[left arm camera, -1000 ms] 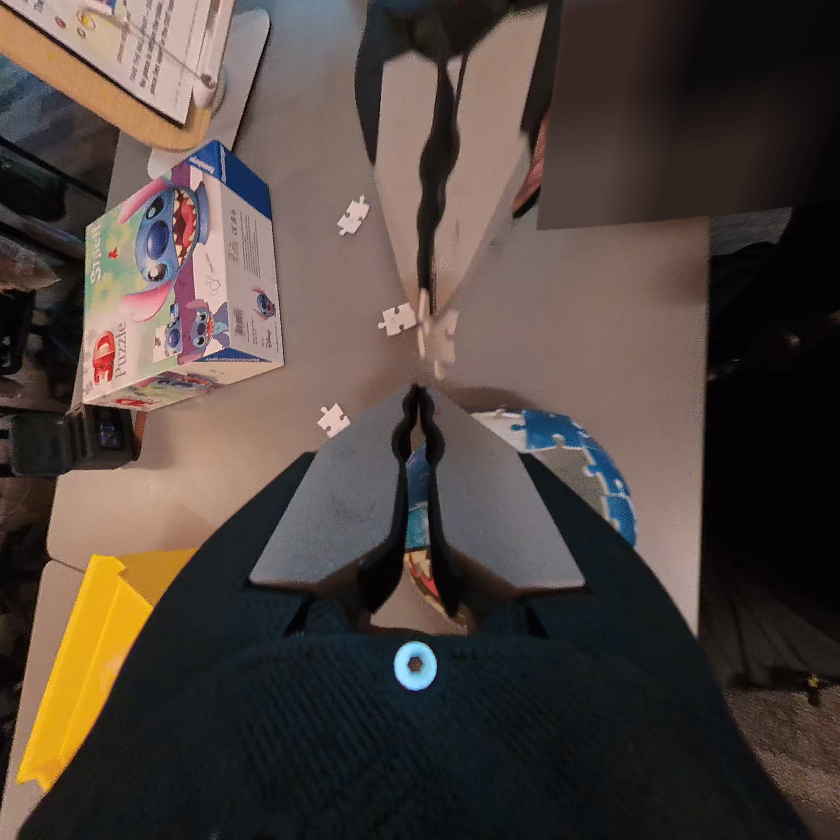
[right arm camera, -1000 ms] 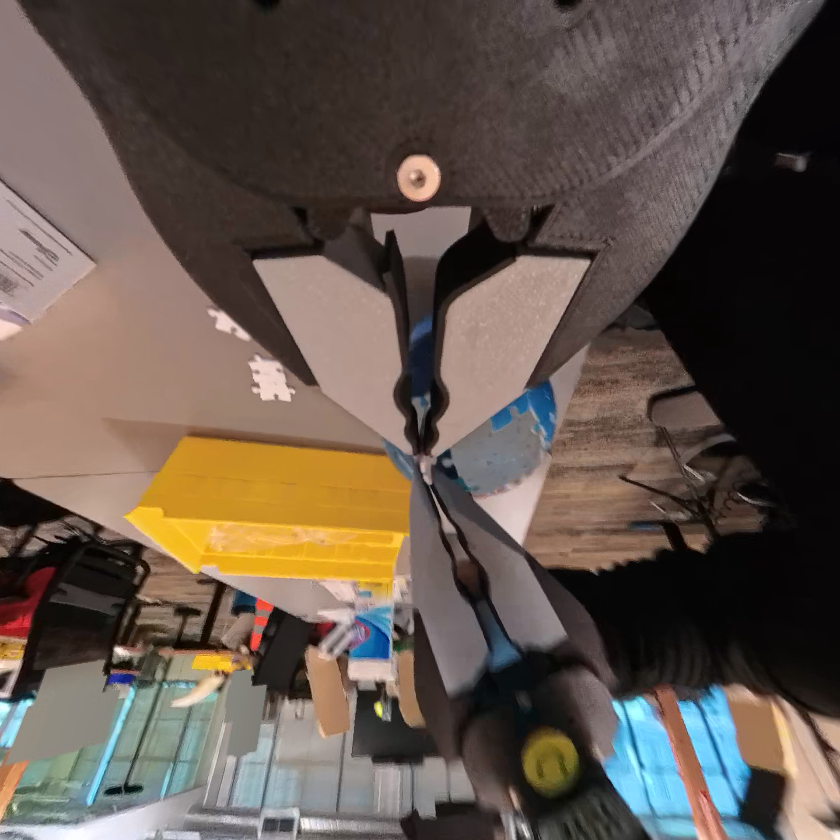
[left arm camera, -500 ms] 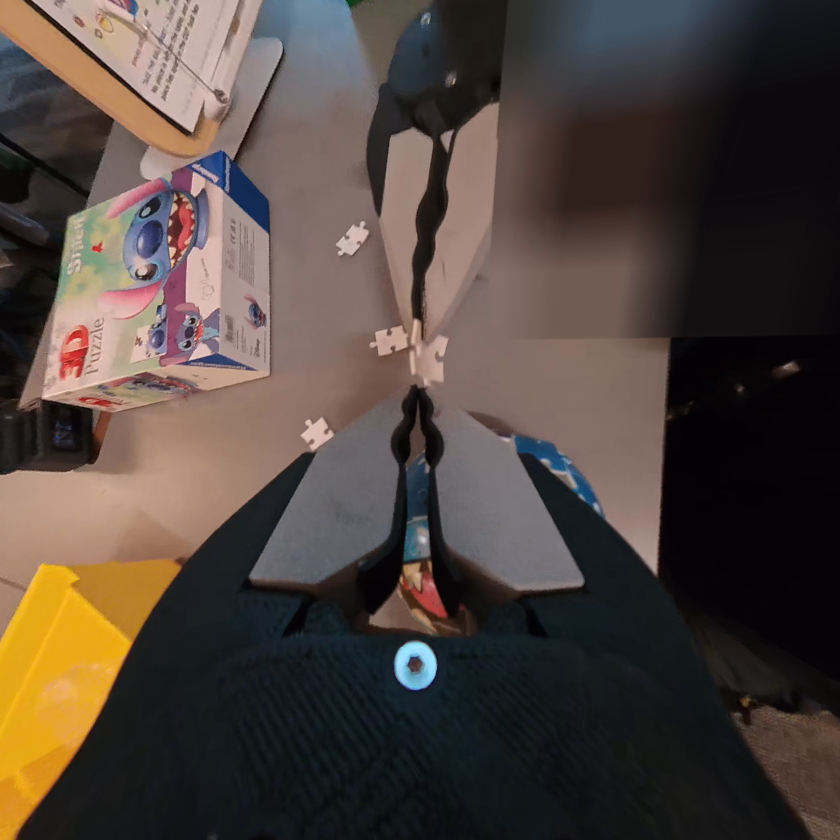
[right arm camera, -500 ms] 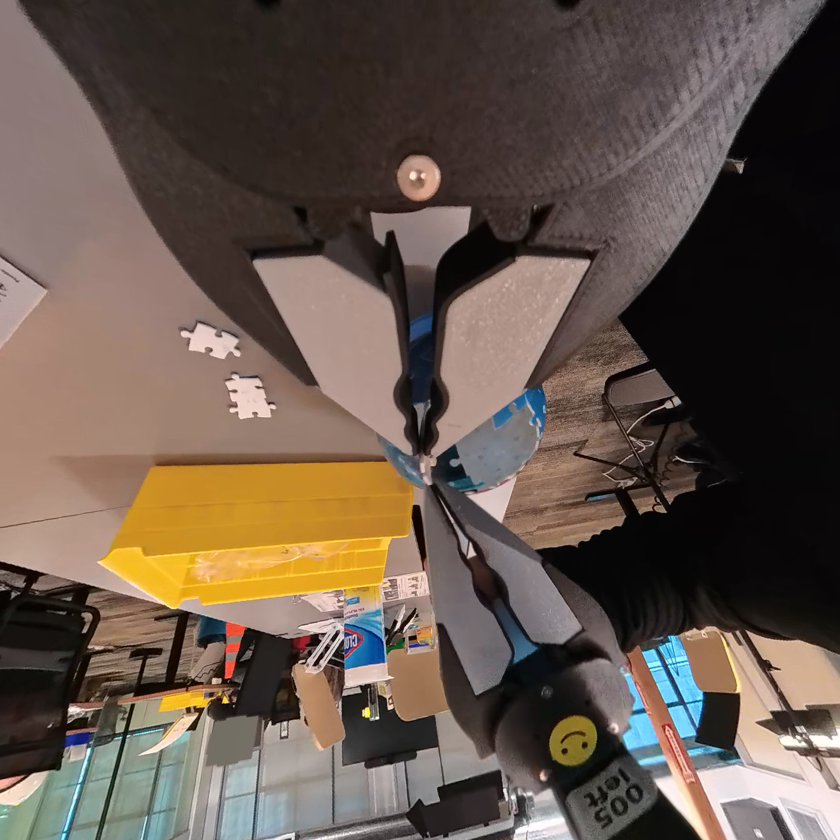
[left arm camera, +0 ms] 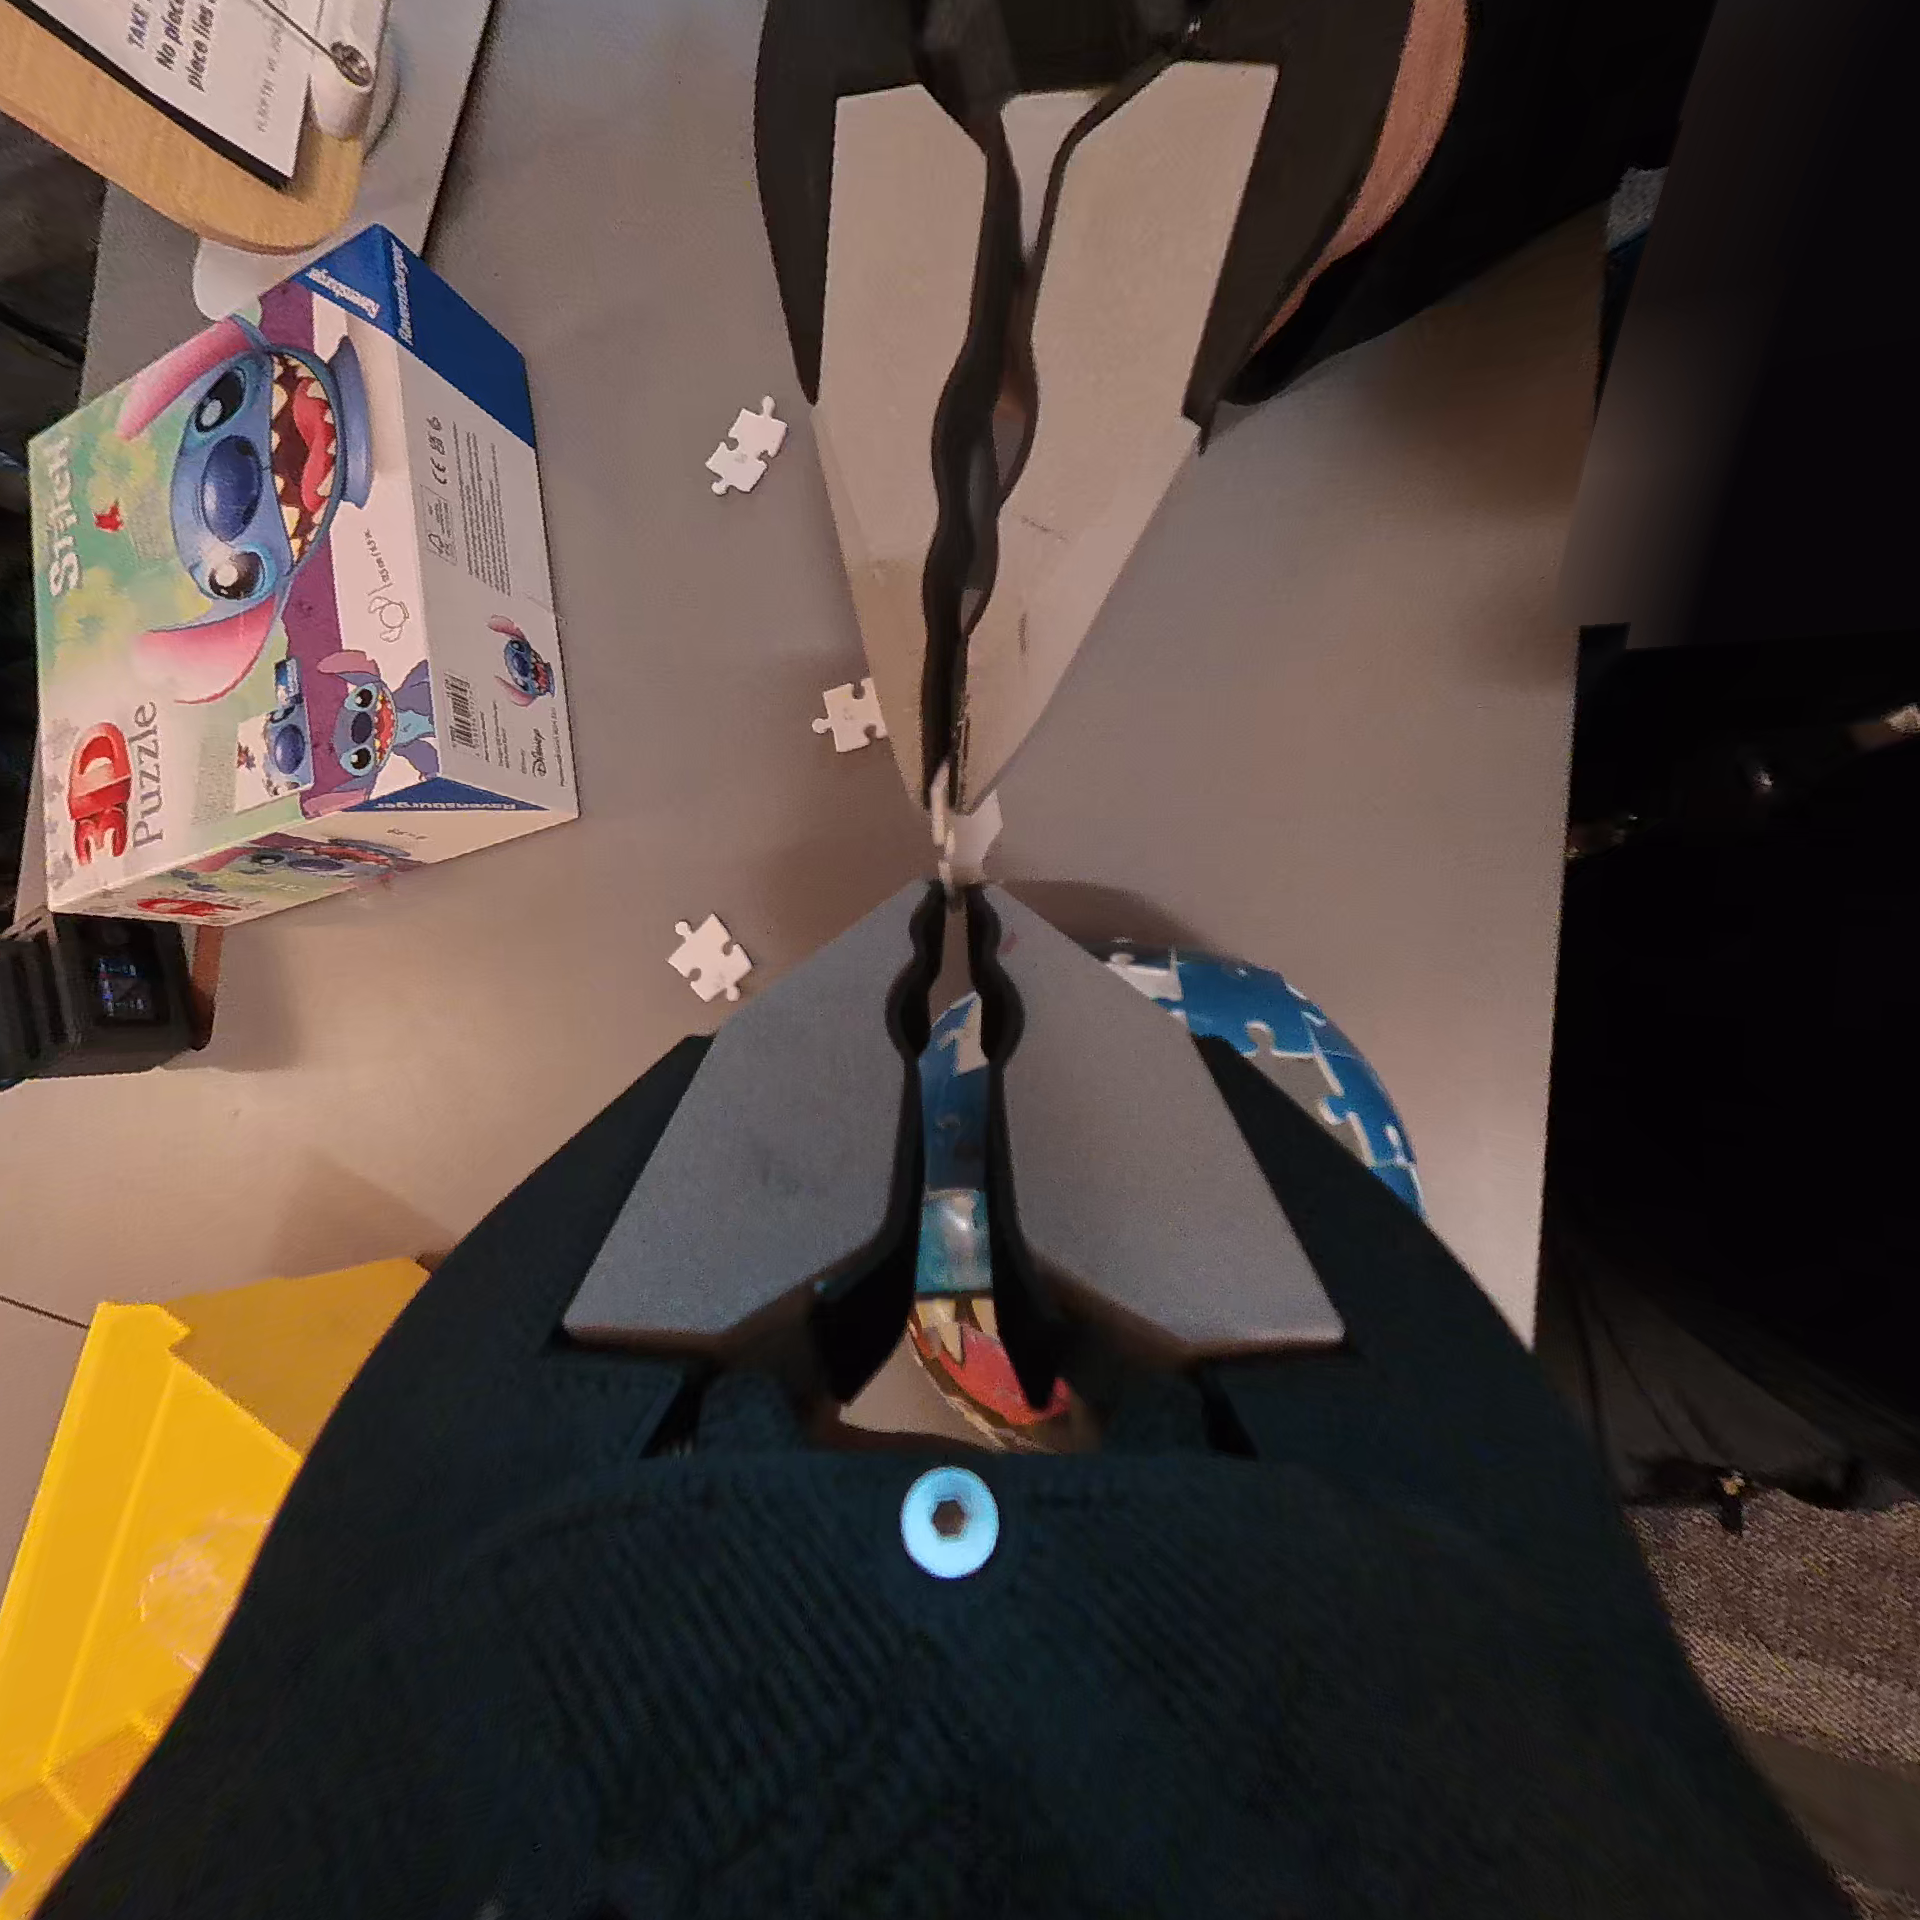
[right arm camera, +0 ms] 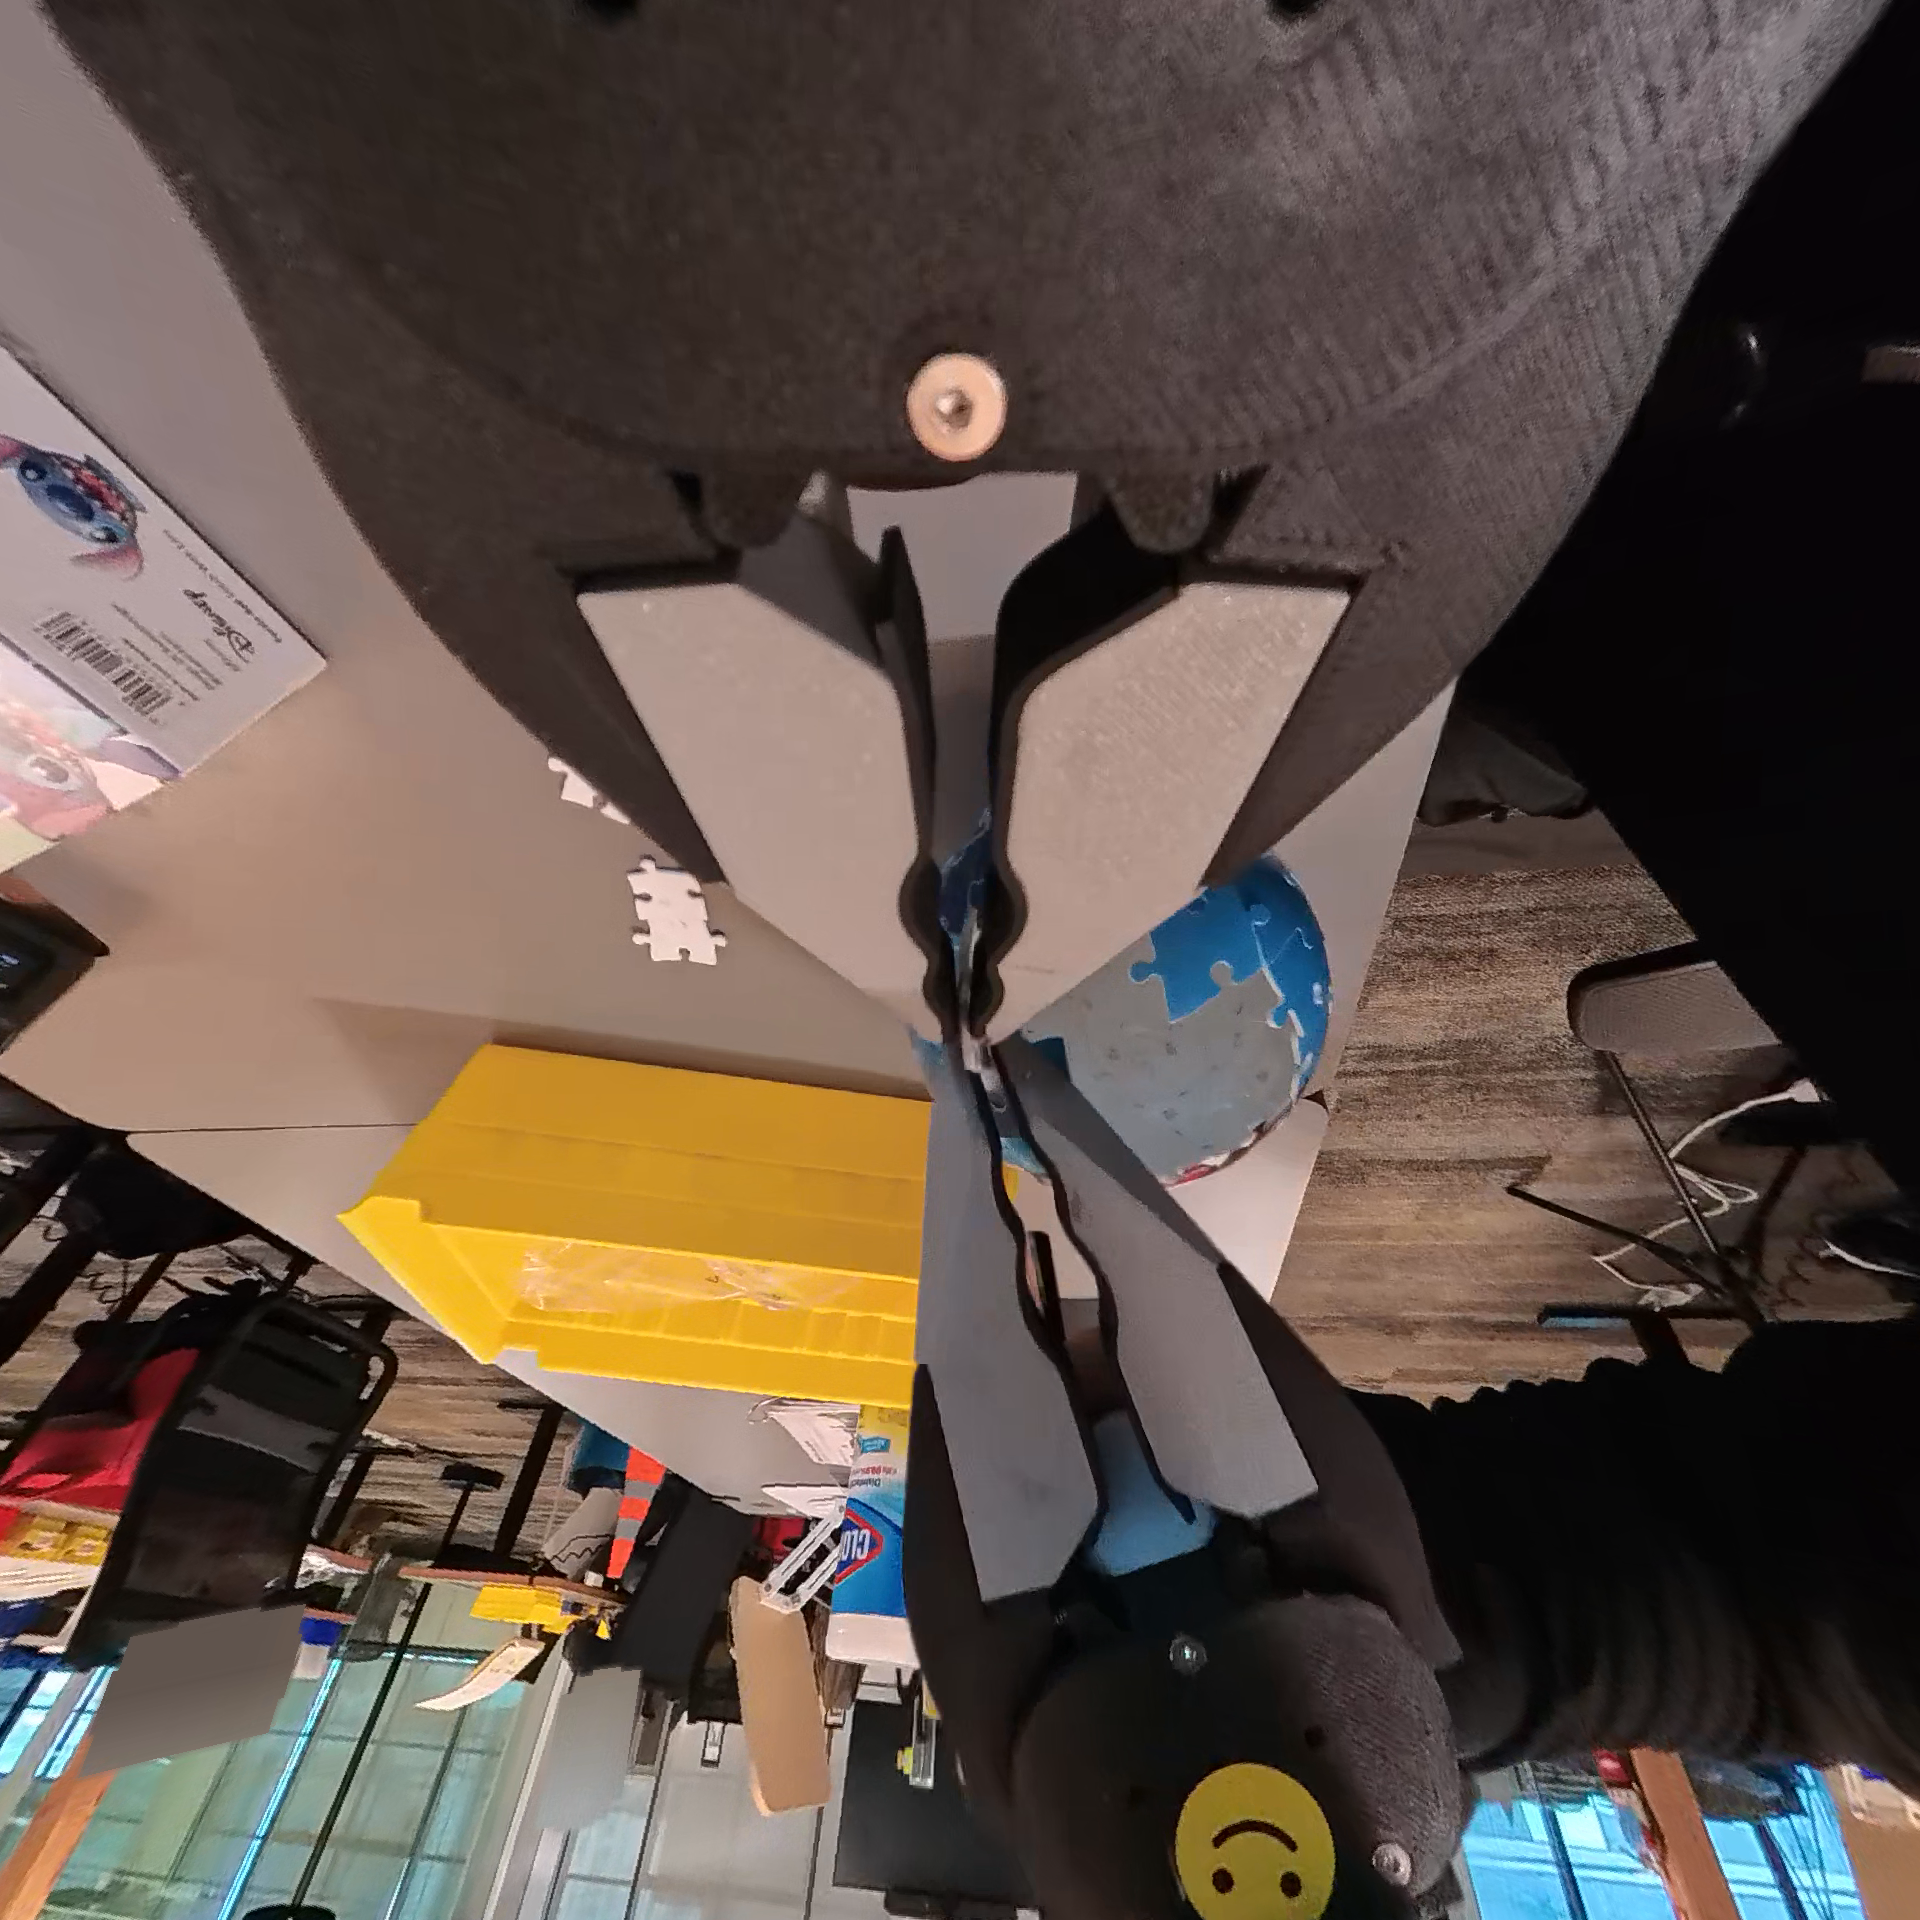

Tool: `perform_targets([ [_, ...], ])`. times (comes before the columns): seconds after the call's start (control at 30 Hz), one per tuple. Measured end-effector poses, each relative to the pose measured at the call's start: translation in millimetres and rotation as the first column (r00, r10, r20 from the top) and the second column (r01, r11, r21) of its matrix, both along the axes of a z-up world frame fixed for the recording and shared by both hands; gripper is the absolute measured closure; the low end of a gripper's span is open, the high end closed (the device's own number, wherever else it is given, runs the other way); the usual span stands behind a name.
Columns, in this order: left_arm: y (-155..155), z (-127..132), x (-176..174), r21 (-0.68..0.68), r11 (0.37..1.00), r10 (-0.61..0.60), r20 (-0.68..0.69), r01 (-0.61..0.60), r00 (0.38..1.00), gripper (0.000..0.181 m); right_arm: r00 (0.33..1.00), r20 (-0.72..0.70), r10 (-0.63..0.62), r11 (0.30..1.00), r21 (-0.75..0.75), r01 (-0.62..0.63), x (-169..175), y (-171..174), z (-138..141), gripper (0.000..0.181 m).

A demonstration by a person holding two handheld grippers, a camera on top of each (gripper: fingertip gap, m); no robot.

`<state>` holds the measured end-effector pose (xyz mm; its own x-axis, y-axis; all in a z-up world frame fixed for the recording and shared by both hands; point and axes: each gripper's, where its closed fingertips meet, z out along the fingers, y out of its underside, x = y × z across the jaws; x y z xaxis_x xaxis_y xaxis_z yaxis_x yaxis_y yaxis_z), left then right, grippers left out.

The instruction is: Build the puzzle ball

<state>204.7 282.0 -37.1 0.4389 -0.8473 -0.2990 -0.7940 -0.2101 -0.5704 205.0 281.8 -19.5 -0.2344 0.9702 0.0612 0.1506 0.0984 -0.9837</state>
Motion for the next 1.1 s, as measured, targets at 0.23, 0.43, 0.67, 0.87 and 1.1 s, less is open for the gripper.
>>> perform_targets([
  [0.23, 2, 3, 1, 0.015, 1.000, 0.001, 0.003, -0.001, 1.000, 0.178, 0.999, -0.034, 0.007, 0.997, -0.077, -0.010, 0, 2, 5, 0.181],
  [0.43, 1, 7, -5, 0.090, 0.996, 0.004, -0.051, 0.001, 0.999, 0.181, 0.998, -0.058, 0.015, 0.997, -0.075, -0.019, -2, -4, 7, 0.179],
  [0.67, 0, -3, -12, 0.173, 0.982, -0.040, -0.204, 0.076, 0.978, 0.181, 0.999, -0.029, -0.014, 0.997, 0.073, 0.016, -6, -8, -6, 0.179],
  [0.87, 6, 4, -22, 0.376, 0.890, -0.093, -0.403, 0.257, 0.911, 0.181, 0.998, -0.062, -0.031, 0.986, 0.159, 0.041, -3, -11, -8, 0.176],
  [1.1, -3, 37, -4, 0.572, 0.497, -0.128, -0.695, 0.652, 0.707, 0.181, 0.988, -0.157, -0.015, 0.979, 0.199, 0.046, 13, -12, 9, 0.168],
])
